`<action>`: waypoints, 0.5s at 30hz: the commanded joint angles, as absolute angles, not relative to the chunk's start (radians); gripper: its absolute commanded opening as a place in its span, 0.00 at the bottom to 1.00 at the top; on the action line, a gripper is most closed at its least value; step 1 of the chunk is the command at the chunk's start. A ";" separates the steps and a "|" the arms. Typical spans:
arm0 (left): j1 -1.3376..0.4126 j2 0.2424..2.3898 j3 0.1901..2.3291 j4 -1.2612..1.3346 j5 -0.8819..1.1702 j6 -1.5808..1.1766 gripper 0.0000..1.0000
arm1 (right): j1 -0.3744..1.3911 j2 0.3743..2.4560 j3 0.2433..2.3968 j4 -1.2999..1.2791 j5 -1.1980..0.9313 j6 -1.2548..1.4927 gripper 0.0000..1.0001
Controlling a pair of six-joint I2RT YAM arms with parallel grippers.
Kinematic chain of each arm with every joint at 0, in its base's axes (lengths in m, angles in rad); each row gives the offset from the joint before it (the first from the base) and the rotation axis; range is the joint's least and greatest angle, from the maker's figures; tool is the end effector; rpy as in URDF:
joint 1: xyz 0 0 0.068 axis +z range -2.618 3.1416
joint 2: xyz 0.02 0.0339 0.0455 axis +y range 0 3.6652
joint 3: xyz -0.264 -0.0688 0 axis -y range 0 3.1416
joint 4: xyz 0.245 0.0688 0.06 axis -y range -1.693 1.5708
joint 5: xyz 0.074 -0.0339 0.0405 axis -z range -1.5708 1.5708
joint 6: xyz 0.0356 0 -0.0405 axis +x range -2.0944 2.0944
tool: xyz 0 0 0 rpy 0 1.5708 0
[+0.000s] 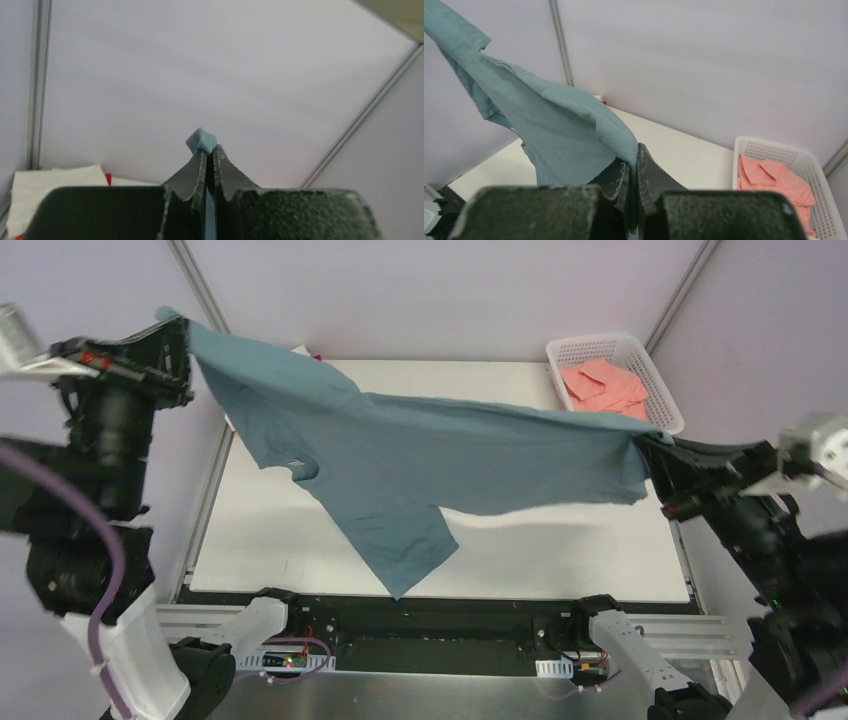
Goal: Fold and stack the t-shirts
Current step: Flatten out the tshirt
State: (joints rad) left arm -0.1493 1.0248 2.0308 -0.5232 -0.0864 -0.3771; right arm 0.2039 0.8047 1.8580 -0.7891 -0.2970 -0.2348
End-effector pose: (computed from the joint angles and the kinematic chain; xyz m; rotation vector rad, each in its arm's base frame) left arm 0.0601 -0.0059 0.6290 -0.2025 1.0806 -0.4259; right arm 0.0080 0.0123 0.5746 -0.5291 1.2096 0.1677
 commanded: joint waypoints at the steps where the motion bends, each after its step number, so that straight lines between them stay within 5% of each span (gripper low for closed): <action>1: -0.144 0.967 2.158 -0.473 -0.029 -0.361 0.00 | 0.197 0.782 1.956 -0.847 -0.402 -0.165 0.00; 8: -0.143 0.986 2.262 -0.480 -0.036 -0.362 0.00 | 0.198 0.789 2.041 -0.861 -0.378 -0.102 0.00; 15: -0.144 1.196 2.238 -0.478 -0.160 -0.316 0.00 | 0.197 0.849 1.876 -0.828 -0.214 -0.084 0.00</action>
